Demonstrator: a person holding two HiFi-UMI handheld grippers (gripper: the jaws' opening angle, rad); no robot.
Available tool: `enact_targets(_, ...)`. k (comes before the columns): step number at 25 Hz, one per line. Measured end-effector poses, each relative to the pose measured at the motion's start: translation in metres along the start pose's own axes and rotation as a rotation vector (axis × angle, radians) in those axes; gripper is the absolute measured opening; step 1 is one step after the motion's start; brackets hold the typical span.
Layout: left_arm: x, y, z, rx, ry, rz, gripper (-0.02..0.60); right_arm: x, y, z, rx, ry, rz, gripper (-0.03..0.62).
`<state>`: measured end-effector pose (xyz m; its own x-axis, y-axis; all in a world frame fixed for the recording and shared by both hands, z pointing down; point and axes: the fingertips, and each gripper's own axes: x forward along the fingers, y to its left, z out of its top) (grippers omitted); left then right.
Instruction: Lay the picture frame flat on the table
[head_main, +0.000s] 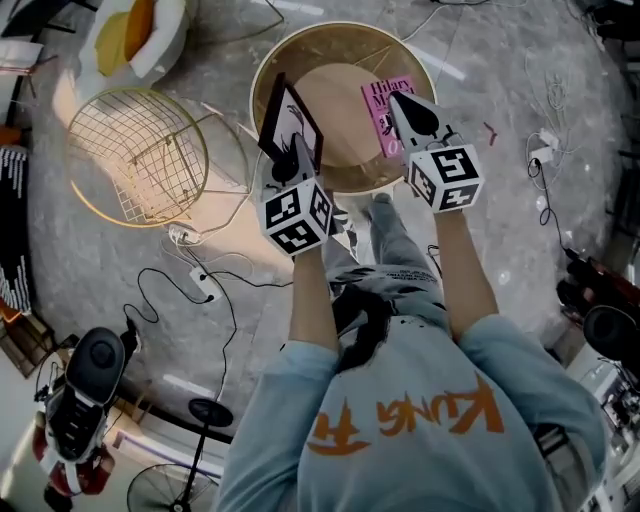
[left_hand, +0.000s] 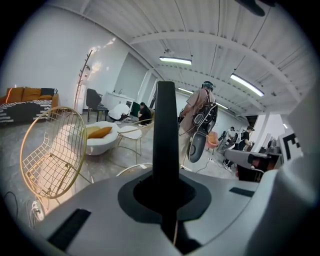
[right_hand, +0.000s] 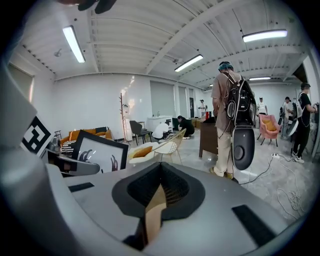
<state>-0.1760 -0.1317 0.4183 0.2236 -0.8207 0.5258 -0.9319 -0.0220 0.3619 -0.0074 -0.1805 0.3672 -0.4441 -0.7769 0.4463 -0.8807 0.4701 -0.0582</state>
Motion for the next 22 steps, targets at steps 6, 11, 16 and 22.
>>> enact_targets(6,0.006,0.000,-0.032,-0.028,0.052,-0.004,0.025,0.007,0.004,-0.041,0.027,0.061,0.032,-0.003)
enact_targets(11,0.007,0.008,-0.074,-0.062,0.121,-0.010,0.025,0.012,0.012,-0.079,0.036,0.115,0.051,-0.003)
enact_targets(16,0.023,0.007,-0.124,-0.099,0.189,-0.010,0.025,0.020,0.001,-0.129,0.041,0.164,0.076,-0.003)
enact_targets(22,0.022,0.018,-0.160,-0.139,0.227,-0.041,0.025,0.014,0.018,-0.169,0.050,0.207,0.086,-0.003)
